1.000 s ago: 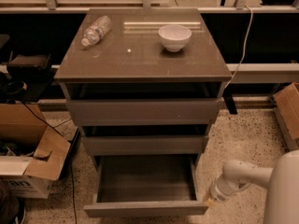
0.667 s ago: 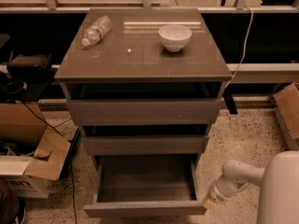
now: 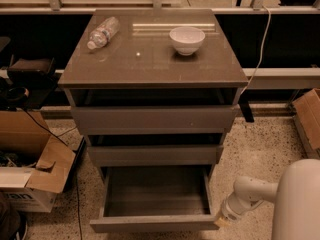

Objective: Close bottom drawer

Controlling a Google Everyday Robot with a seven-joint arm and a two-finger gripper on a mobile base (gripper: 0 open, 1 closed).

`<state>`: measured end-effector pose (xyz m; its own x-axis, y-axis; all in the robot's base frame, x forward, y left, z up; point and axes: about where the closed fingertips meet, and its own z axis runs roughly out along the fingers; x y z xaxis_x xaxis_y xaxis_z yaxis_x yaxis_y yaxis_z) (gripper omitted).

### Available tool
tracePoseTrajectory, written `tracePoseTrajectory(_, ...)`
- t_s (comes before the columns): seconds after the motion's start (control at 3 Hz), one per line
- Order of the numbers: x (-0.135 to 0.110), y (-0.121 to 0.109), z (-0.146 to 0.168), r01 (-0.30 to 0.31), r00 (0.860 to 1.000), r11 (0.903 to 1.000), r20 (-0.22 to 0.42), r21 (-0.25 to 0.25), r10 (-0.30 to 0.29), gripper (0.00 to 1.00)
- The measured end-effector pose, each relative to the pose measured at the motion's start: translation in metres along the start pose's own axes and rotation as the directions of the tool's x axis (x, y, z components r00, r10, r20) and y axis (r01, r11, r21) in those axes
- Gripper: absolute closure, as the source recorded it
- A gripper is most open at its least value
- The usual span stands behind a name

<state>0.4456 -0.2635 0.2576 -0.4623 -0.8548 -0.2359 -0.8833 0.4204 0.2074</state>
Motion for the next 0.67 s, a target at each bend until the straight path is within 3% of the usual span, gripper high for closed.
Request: tracePoseTrajectory(0.67, 0.000, 0.008, 0.047, 0.042, 0.999, 0.9989, -0.012, -0.019, -0.042, 1.00)
